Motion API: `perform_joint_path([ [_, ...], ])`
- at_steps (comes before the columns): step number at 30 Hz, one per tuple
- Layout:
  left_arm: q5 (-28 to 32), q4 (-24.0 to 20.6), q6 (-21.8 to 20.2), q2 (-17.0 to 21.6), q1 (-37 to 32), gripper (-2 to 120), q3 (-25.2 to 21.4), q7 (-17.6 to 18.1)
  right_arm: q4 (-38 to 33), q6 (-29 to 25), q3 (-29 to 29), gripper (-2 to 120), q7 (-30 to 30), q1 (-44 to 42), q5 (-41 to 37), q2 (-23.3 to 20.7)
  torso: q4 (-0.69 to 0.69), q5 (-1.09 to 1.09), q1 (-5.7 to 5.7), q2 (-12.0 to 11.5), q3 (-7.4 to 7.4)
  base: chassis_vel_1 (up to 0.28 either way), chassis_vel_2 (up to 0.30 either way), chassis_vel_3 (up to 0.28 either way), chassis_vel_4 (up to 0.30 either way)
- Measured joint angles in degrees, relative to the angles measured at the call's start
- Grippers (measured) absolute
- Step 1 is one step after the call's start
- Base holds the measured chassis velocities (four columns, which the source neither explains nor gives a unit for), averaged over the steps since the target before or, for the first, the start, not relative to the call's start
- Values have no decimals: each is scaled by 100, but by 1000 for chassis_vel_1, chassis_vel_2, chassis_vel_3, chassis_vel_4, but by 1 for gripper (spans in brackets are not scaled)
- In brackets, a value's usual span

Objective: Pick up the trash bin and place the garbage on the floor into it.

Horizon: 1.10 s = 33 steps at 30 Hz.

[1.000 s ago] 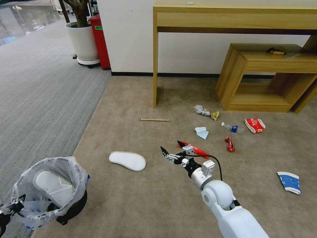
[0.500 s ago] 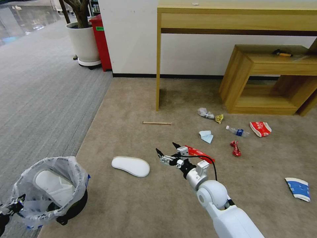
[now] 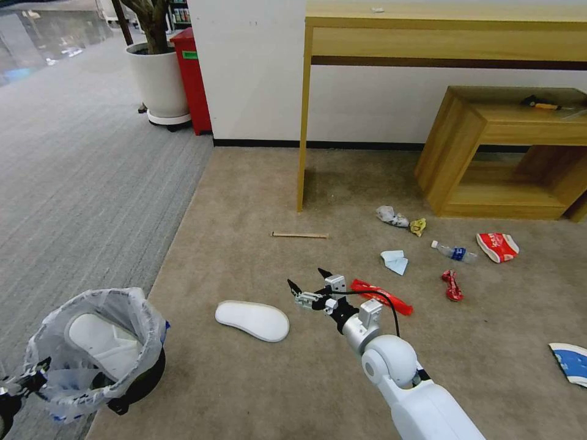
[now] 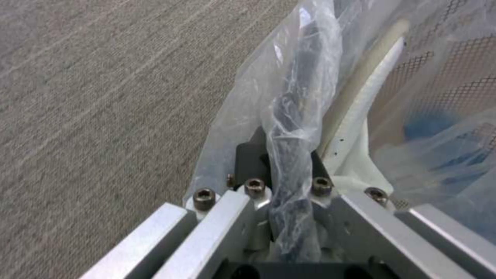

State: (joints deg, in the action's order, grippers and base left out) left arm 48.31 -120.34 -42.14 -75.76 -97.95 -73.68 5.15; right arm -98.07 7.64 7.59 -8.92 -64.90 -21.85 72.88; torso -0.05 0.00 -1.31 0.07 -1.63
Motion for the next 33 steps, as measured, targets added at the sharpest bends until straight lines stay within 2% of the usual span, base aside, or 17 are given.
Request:
perform_joint_path([
  [7,-2,-41,0,-43,-17,0,-2,9,321,112,-65,100,-15,99,-20,57,2,1,0,0,0,-2,156,17,-150],
  [9,-2,-84,0,-87,-48,0,-8,11,975,111,-108,100,-174,264,318,105,0,0,-1,0,-1,-17,79,18,-82],
  [13,0,-132,0,-118,-76,0,-20,13,1524,84,-189,100,-399,455,410,146,0,0,-1,0,-1,-4,12,6,-21],
  [16,4,-206,0,-151,-134,0,-54,30,2335,140,-320,100,-854,814,431,298,1,1,0,0,0,0,0,0,0],
  [18,6,-219,0,-157,-142,0,-59,31,2486,176,-345,100,-926,890,431,332,2,1,0,0,0,0,0,0,0],
  [20,8,-273,0,-184,-168,0,-77,48,3051,326,-429,100,-1118,1161,454,476,2,1,-1,0,0,0,0,0,0],
  [28,10,-397,0,-269,-208,0,-83,89,4137,303,-464,100,-1551,1690,654,709,0,0,-1,0,0,0,0,0,0],
  [33,10,-427,0,-293,-247,0,-105,96,4540,240,-425,100,-1955,1919,738,847,1,0,0,0,0,0,0,0,0],
])
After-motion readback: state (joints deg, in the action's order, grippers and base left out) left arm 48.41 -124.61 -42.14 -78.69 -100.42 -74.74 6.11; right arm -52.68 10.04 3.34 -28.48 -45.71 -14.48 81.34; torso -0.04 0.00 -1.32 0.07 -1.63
